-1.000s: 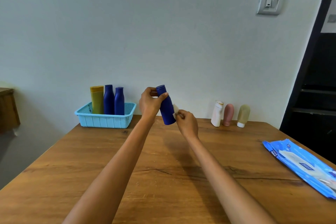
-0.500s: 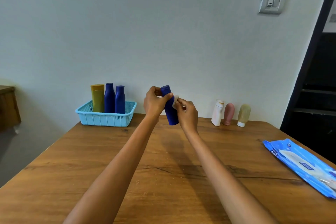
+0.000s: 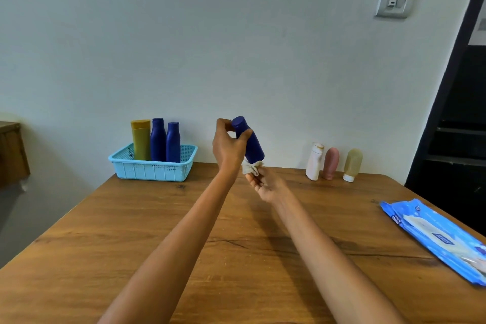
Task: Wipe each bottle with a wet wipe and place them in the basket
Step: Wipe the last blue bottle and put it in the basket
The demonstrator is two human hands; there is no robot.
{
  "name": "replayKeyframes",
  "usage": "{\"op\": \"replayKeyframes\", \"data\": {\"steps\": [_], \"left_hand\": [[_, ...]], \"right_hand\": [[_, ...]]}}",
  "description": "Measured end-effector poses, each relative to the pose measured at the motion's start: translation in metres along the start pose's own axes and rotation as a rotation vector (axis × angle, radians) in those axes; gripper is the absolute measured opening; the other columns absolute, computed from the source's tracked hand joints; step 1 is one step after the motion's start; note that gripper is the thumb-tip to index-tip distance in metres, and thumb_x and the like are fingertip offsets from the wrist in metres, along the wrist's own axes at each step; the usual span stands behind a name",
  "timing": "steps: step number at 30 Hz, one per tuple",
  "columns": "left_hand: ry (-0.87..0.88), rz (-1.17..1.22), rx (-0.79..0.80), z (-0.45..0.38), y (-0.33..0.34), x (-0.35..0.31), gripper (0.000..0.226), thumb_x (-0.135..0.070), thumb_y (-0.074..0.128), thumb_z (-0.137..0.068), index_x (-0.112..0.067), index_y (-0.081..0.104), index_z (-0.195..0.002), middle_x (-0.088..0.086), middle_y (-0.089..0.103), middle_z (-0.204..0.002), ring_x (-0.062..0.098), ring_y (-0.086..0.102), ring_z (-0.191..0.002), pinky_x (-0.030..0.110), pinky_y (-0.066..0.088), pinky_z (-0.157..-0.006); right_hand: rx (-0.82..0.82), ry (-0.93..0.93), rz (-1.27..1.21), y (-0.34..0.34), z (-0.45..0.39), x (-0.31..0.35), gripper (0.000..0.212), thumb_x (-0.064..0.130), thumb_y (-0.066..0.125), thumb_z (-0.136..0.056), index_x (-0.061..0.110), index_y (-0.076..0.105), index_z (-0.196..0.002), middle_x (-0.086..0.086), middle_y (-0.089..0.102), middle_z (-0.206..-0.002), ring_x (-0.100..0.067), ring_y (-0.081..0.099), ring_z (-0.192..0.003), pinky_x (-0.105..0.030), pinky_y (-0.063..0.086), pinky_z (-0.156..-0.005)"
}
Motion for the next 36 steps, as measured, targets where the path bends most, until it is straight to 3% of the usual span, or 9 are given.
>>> {"op": "replayKeyframes", "data": {"steps": [4, 8, 13, 17, 23, 26, 29, 32, 36], "left_hand": [[0.003, -0.081, 0.062, 0.007, 0.002, 0.011, 0.035, -0.016, 0.072, -0.079, -0.018, 0.043, -0.098, -0.006, 0.055, -0.098, 0.014, 0.055, -0.089, 0.026, 0.042, -0.075], [0.010, -0.151, 0.099, 0.010, 0.003, 0.024, 0.034, -0.017, 0.073, -0.078, -0.015, 0.045, -0.099, -0.006, 0.056, -0.098, 0.015, 0.055, -0.090, 0.026, 0.040, -0.074], [-0.012, -0.206, 0.155, 0.003, 0.001, 0.032, 0.037, -0.021, 0.074, -0.078, -0.012, 0.051, -0.105, -0.001, 0.061, -0.102, 0.016, 0.056, -0.090, 0.031, 0.047, -0.077], [-0.025, -0.223, 0.166, 0.002, -0.001, 0.036, 0.036, -0.021, 0.073, -0.079, -0.012, 0.053, -0.108, 0.002, 0.063, -0.107, 0.019, 0.058, -0.093, 0.031, 0.047, -0.077], [-0.057, -0.137, 0.084, -0.008, -0.014, 0.026, 0.039, -0.015, 0.070, -0.082, -0.010, 0.053, -0.117, 0.005, 0.062, -0.115, 0.016, 0.056, -0.097, 0.033, 0.051, -0.080], [-0.063, -0.073, 0.000, -0.017, -0.031, 0.017, 0.036, -0.015, 0.068, -0.083, -0.011, 0.054, -0.116, 0.002, 0.062, -0.112, 0.013, 0.056, -0.096, 0.024, 0.044, -0.075], [-0.043, -0.057, -0.070, -0.040, -0.059, 0.003, 0.037, -0.016, 0.068, -0.084, -0.010, 0.054, -0.117, -0.002, 0.059, -0.107, 0.011, 0.055, -0.094, 0.019, 0.043, -0.073], [-0.036, -0.063, -0.139, -0.072, -0.087, -0.006, 0.040, -0.019, 0.071, -0.081, -0.012, 0.053, -0.115, 0.003, 0.063, -0.110, 0.017, 0.059, -0.094, 0.029, 0.053, -0.078], [-0.078, -0.172, -0.162, -0.103, -0.105, 0.005, 0.045, -0.024, 0.074, -0.078, -0.012, 0.050, -0.114, 0.005, 0.065, -0.110, 0.023, 0.061, -0.096, 0.041, 0.053, -0.084]], "right_hand": [[0.033, -0.013, -0.097, 0.008, 0.005, 0.006, 0.022, 0.012, 0.061, -0.090, -0.003, 0.057, -0.105, -0.012, 0.062, -0.080, -0.015, 0.062, -0.058, -0.023, 0.055, -0.050], [-0.014, -0.182, 0.020, 0.008, 0.006, 0.023, 0.010, 0.007, 0.058, -0.091, 0.004, 0.061, -0.100, -0.012, 0.065, -0.087, -0.019, 0.064, -0.075, -0.028, 0.056, -0.072], [0.089, -0.260, 0.040, 0.014, 0.015, 0.029, 0.012, 0.003, 0.054, -0.093, 0.011, 0.063, -0.092, -0.007, 0.065, -0.088, -0.018, 0.061, -0.076, -0.026, 0.052, -0.067], [0.053, -0.314, -0.017, 0.014, 0.014, 0.034, 0.010, 0.005, 0.054, -0.093, 0.012, 0.061, -0.092, -0.006, 0.064, -0.088, -0.017, 0.061, -0.075, -0.026, 0.052, -0.069], [-0.044, -0.303, -0.047, 0.001, 0.007, 0.031, 0.012, 0.007, 0.054, -0.094, 0.016, 0.061, -0.091, -0.006, 0.065, -0.093, -0.022, 0.064, -0.085, -0.031, 0.054, -0.075], [-0.024, -0.326, -0.074, 0.009, 0.007, 0.030, 0.012, 0.005, 0.052, -0.094, 0.014, 0.059, -0.092, -0.012, 0.064, -0.103, -0.028, 0.064, -0.092, -0.034, 0.056, -0.074], [0.037, -0.337, -0.111, 0.029, 0.007, 0.028, 0.012, 0.000, 0.051, -0.094, 0.009, 0.058, -0.097, -0.017, 0.060, -0.111, -0.027, 0.064, -0.088, -0.032, 0.060, -0.068], [0.102, -0.298, -0.056, 0.062, 0.005, 0.021, 0.019, 0.000, 0.051, -0.094, 0.004, 0.058, -0.111, -0.018, 0.059, -0.114, -0.026, 0.064, -0.089, -0.029, 0.060, -0.066], [0.165, -0.252, 0.056, 0.115, -0.003, 0.015, 0.027, -0.002, 0.050, -0.093, 0.001, 0.057, -0.119, -0.020, 0.061, -0.114, -0.029, 0.064, -0.094, -0.033, 0.058, -0.075]]}}
Point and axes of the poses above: each hand's wrist, its own z-axis away from the middle knuckle, its own y-axis out of the palm, x = y × z, the point moved 4 cm from there along -z, towards the middle knuckle
